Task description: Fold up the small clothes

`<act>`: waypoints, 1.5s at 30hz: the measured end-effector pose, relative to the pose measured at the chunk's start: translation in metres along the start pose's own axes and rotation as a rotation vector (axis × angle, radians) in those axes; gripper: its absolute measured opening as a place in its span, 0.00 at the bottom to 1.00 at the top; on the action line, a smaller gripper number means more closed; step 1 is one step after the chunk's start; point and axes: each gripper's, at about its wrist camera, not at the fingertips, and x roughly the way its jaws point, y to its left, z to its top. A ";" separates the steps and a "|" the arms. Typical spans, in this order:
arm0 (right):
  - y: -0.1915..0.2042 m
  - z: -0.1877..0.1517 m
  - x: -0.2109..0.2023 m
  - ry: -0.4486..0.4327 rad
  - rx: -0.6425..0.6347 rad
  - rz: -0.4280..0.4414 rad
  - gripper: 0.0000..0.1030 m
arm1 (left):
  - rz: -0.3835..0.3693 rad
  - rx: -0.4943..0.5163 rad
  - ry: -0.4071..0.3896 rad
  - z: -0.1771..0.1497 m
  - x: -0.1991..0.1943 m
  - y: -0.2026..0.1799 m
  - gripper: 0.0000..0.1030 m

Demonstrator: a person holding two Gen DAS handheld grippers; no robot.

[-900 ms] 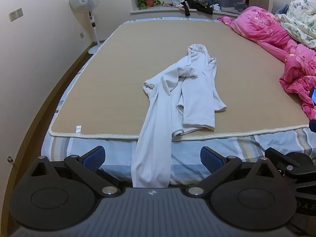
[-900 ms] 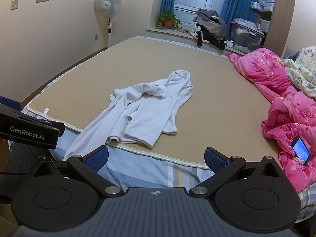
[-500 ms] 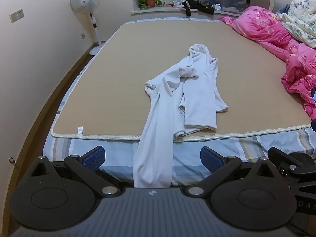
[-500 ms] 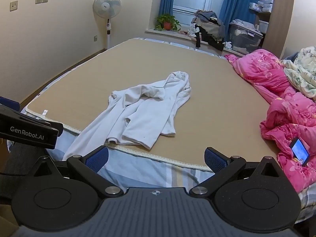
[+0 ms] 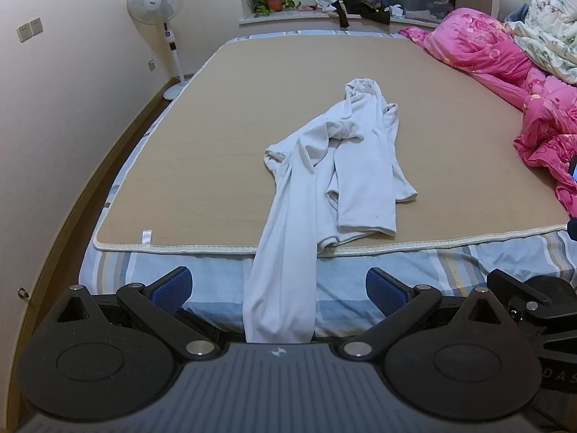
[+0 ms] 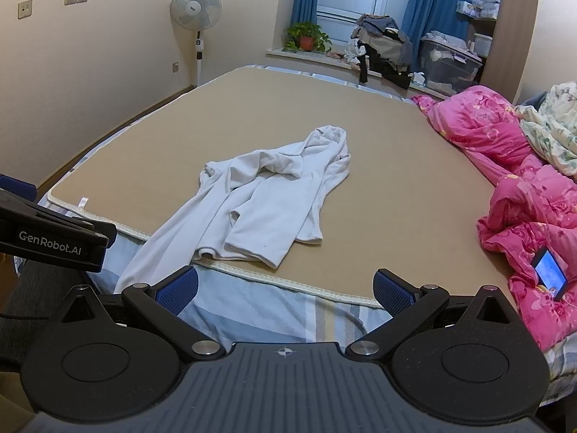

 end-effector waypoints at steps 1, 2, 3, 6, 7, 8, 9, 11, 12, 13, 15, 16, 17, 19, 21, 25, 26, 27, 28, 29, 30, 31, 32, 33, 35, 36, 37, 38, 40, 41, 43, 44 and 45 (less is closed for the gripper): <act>0.000 0.000 0.000 -0.001 -0.001 0.000 0.99 | 0.001 -0.001 0.001 0.000 0.001 0.000 1.00; 0.000 -0.001 0.000 -0.002 -0.002 -0.001 0.99 | 0.001 -0.001 0.001 0.000 0.001 0.001 1.00; 0.000 -0.001 0.000 -0.002 -0.002 0.000 0.99 | 0.002 0.000 0.001 0.000 0.000 0.000 1.00; -0.001 -0.001 0.001 0.000 -0.003 0.001 0.99 | 0.003 0.003 -0.001 0.000 0.000 -0.001 1.00; 0.000 -0.001 0.000 -0.001 -0.001 0.001 0.99 | 0.003 0.004 -0.001 0.000 0.000 0.000 1.00; 0.000 -0.001 0.001 0.000 -0.001 0.001 0.99 | 0.002 0.003 0.000 0.001 0.000 0.000 1.00; 0.000 -0.002 0.001 0.001 0.000 0.001 0.99 | 0.002 0.003 0.001 0.001 0.000 0.000 1.00; 0.000 -0.002 0.002 0.005 0.001 0.001 0.99 | 0.002 0.003 0.000 0.000 0.000 -0.001 1.00; 0.000 -0.002 0.003 0.006 0.001 0.002 0.99 | 0.003 0.003 0.000 0.000 0.000 -0.001 1.00; 0.000 -0.002 0.003 0.005 0.000 0.001 0.99 | 0.003 0.003 0.000 0.000 0.001 -0.001 1.00; -0.001 -0.002 0.004 0.004 -0.001 0.001 0.99 | 0.002 0.004 0.000 0.000 0.000 -0.001 1.00; -0.001 -0.002 0.003 0.005 0.001 0.002 0.99 | 0.002 0.004 0.000 0.000 0.001 -0.001 1.00; -0.001 -0.001 0.003 0.006 0.001 0.002 0.99 | 0.003 0.004 0.000 0.000 0.001 -0.001 1.00; -0.001 -0.001 0.003 0.007 0.003 0.001 0.99 | 0.003 0.004 0.000 0.000 0.001 -0.001 1.00; 0.000 -0.002 0.004 0.008 0.002 0.002 0.99 | 0.003 0.004 -0.001 0.000 0.001 -0.001 1.00; 0.000 -0.002 0.004 0.008 0.000 0.003 0.99 | 0.002 0.004 0.000 0.000 0.001 -0.001 1.00; 0.000 -0.002 0.003 0.007 -0.001 0.003 0.99 | 0.002 0.005 0.001 0.000 0.001 -0.001 1.00; 0.000 -0.002 0.003 0.008 0.000 0.003 0.99 | 0.001 0.006 0.001 -0.001 0.001 -0.001 1.00; 0.000 -0.003 0.005 0.009 -0.002 0.004 0.99 | 0.001 0.007 0.001 -0.001 0.001 -0.002 1.00; 0.001 -0.004 0.006 0.011 -0.003 0.005 0.99 | 0.001 0.007 0.001 -0.001 0.001 -0.002 1.00; 0.001 -0.004 0.006 0.012 -0.003 0.005 0.99 | 0.001 0.007 0.002 -0.001 0.001 -0.002 1.00; 0.001 -0.005 0.007 0.014 -0.001 0.005 0.99 | 0.001 0.006 0.002 -0.001 0.002 -0.002 1.00; 0.001 -0.005 0.006 0.014 -0.001 0.005 0.99 | 0.002 0.007 0.001 -0.001 0.001 -0.002 1.00; 0.001 -0.005 0.006 0.016 -0.001 0.005 0.99 | 0.001 0.007 0.002 -0.001 0.001 -0.002 1.00; 0.001 -0.005 0.007 0.017 -0.001 0.005 0.99 | 0.000 0.005 0.004 -0.002 0.002 -0.002 1.00; 0.001 -0.005 0.007 0.017 -0.001 0.005 0.99 | 0.001 0.005 0.005 -0.002 0.002 -0.002 1.00; 0.001 -0.006 0.007 0.018 -0.001 0.005 0.99 | 0.001 0.004 0.005 -0.002 0.003 -0.003 1.00; 0.001 -0.005 0.007 0.017 -0.001 0.005 0.99 | 0.001 0.004 0.005 -0.003 0.003 -0.003 1.00; 0.001 -0.006 0.007 0.017 -0.001 0.005 0.99 | 0.001 0.005 0.004 -0.003 0.003 -0.003 1.00; 0.001 -0.005 0.007 0.017 -0.001 0.006 0.99 | 0.001 0.005 0.005 -0.002 0.003 -0.002 1.00; 0.001 -0.006 0.008 0.020 0.000 0.006 0.99 | 0.001 0.005 0.006 -0.003 0.003 -0.002 1.00; 0.001 -0.006 0.008 0.022 0.000 0.007 0.99 | 0.000 0.005 0.006 -0.002 0.003 -0.002 1.00; 0.001 -0.007 0.009 0.024 0.001 0.007 0.99 | 0.001 0.005 0.007 -0.002 0.004 -0.002 1.00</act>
